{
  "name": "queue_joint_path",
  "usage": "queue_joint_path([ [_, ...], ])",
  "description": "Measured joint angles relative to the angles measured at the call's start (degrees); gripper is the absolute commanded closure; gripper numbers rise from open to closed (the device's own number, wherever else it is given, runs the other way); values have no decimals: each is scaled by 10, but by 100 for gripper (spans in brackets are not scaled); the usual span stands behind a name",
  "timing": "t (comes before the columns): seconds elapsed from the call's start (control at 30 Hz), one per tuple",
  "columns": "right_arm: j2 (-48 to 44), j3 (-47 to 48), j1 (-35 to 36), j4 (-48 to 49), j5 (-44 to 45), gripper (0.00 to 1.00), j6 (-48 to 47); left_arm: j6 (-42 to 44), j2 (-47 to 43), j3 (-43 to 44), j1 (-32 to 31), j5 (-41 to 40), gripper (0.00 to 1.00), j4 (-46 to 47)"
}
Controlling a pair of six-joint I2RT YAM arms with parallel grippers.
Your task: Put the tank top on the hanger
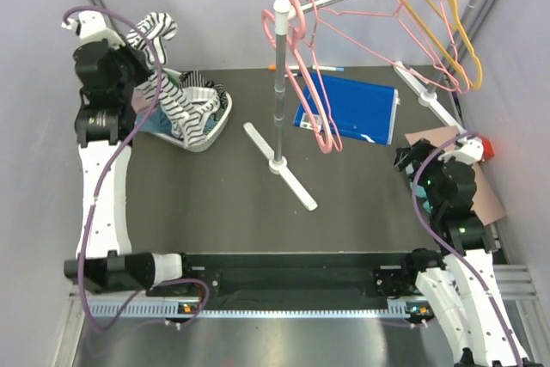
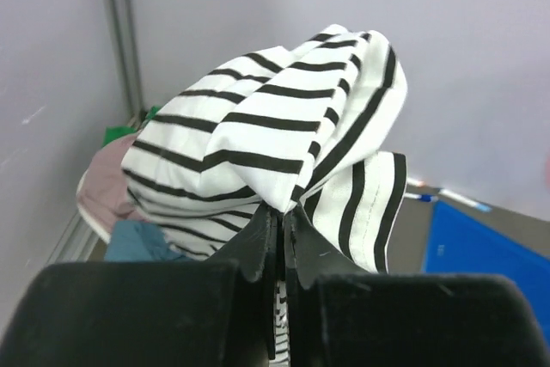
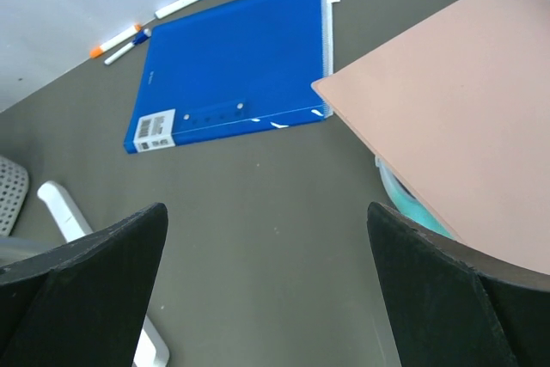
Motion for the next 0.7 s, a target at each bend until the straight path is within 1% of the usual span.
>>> queue_joint_path([
  [0.1,-19,-3,0,-14,-15,1,2,-17,-45,1,0,34,100,0],
  [0.17,-27,-3,0,-23,-24,1,4,-29,-59,15,0,59,100,-6],
  [0.4,-59,-3,0,-56,-55,2,4,-89,-46,147,0,172,100,-11],
  [0.47,-67,-3,0,-64,-64,2,4,-113,-47,167,0,210,100,0],
  [0.57,-80,-3,0,-72,-79,3,2,-156,-61,166,0,274,100,20],
  [0.67,-94,-7,0,-74,-95,5,-6,-193,-97,107,-3,320,100,49],
  [0.7,-98,-11,0,-73,-102,8,-7,-203,-113,81,-4,334,100,54],
])
